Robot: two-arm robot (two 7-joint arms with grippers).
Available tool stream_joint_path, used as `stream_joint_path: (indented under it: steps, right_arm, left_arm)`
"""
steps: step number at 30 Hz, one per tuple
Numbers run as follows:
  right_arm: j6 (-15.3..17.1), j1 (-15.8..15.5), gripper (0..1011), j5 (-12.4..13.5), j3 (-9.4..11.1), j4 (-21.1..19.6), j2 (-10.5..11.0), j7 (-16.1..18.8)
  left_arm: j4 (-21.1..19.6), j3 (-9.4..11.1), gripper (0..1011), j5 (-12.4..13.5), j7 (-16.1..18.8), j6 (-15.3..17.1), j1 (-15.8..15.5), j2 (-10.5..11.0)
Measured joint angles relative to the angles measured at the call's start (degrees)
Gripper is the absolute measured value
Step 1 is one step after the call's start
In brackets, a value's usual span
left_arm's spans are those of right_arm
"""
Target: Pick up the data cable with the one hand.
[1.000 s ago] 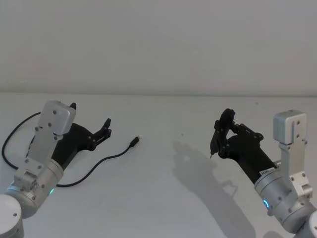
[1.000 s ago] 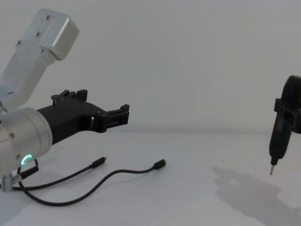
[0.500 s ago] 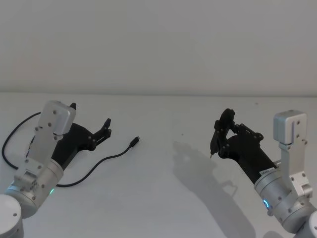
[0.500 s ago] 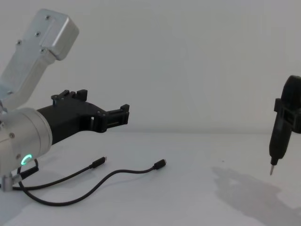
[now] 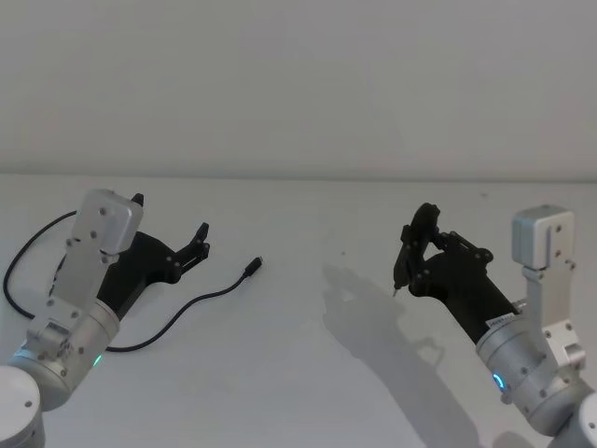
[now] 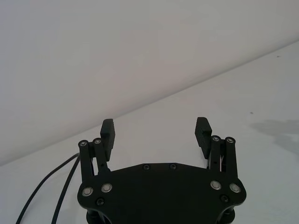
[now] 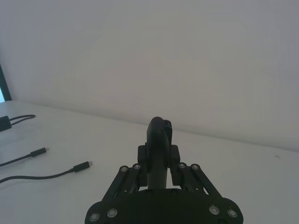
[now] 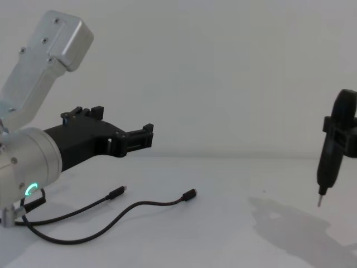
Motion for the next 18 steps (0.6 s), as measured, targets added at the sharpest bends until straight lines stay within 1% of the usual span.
stream_joint_path:
  steps: [3,10,11,14,15,18]
  right_arm:
    - [-0.04,0.75,274,0.00,-0.33,0.70,-0.14,0.58]
    - [-0.35,4.68,274,0.00,-2.20,4.25,-1.37,3.40]
    - [-0.39,5.79,275,0.00,-2.71,5.18,-1.85,4.05]
    - [-0.40,7.60,274,0.01,-3.57,6.79,-2.67,5.05]
    - [-0.41,9.13,275,-0.02,-4.29,8.13,-3.43,5.77]
    - [-0.44,11.79,274,-0.17,-5.33,10.51,-4.77,6.80]
  left_arm:
    - [0.00,0.00,1001,0.00,0.00,0.00,0.00,0.00]
    - [0.00,0.00,1001,0.00,0.00,0.00,0.00,0.00]
    - [0.00,0.00,1001,0.00,0.00,0.00,0.00,0.00]
    - [0.00,0.00,1001,0.00,0.00,0.00,0.00,0.00]
    - [0.00,0.00,1001,0.00,0.00,0.00,0.00,0.00]
    - [0.00,0.00,1001,0.00,0.00,0.00,0.00,0.00]
